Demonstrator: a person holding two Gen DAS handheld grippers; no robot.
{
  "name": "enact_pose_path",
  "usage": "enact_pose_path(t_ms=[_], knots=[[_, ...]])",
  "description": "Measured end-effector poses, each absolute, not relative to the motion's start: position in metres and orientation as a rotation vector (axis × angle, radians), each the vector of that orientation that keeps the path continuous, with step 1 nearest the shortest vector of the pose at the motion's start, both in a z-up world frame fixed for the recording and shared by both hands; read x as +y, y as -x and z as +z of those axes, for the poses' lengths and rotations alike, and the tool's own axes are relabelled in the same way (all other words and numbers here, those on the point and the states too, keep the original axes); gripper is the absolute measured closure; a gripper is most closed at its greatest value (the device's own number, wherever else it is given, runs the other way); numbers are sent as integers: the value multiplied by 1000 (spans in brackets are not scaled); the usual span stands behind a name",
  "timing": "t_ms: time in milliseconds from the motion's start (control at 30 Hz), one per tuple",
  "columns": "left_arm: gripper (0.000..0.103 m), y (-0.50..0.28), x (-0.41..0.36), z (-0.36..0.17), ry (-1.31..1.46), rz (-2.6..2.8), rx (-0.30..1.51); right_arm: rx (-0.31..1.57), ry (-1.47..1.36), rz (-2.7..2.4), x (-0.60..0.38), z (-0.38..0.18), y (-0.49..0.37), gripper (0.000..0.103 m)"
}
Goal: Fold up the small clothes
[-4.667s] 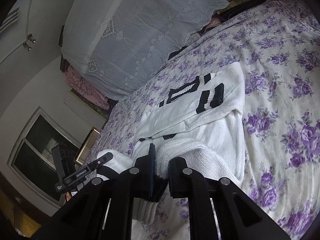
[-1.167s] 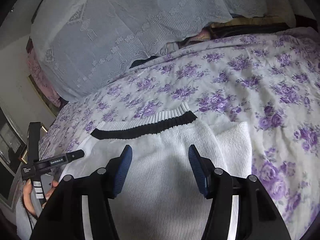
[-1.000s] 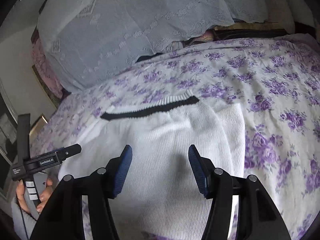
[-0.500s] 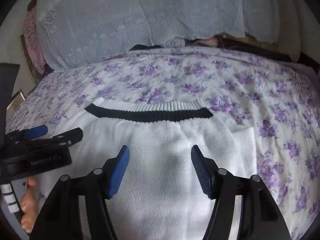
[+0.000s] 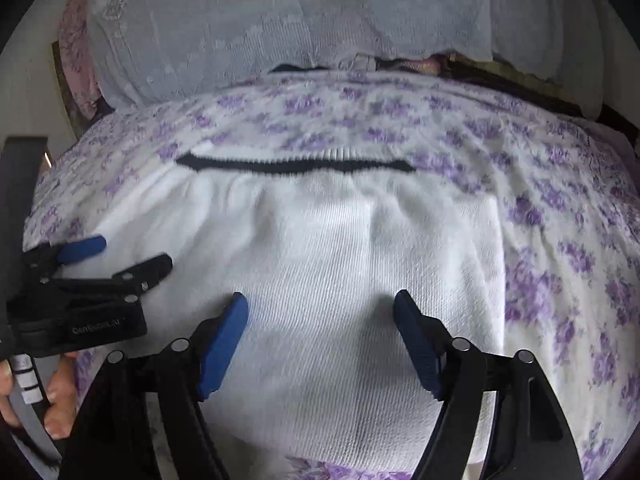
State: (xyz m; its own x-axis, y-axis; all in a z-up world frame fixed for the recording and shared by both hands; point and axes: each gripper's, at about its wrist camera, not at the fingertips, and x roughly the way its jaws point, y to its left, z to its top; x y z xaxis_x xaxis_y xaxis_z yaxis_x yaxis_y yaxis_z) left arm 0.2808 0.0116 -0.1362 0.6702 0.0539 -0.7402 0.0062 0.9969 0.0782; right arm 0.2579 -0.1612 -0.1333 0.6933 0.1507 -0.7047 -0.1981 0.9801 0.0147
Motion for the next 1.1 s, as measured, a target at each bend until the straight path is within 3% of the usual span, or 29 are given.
enact_pose_path(t_ms=[100, 300, 500, 800, 933, 1100], knots=[[4, -284, 14, -134, -64, 27, 833, 770, 77, 192, -157, -131, -260, 20], [4, -255, 45, -117, 95, -19, 752, 624, -281, 204, -229, -107, -230, 21], [4, -245, 44, -123, 84, -10, 778, 678, -543, 163, -283, -131, -221, 21], [4, -263, -5, -94, 92, -84, 784, 755, -675, 215, -293, -151, -232, 21], [4, -297, -41, -134, -73, 1, 874, 757, -713, 218, -298, -155, -235, 21], [4, -289, -33, -134, -37, -20, 815, 760, -668, 209, -291, -154, -237, 19]])
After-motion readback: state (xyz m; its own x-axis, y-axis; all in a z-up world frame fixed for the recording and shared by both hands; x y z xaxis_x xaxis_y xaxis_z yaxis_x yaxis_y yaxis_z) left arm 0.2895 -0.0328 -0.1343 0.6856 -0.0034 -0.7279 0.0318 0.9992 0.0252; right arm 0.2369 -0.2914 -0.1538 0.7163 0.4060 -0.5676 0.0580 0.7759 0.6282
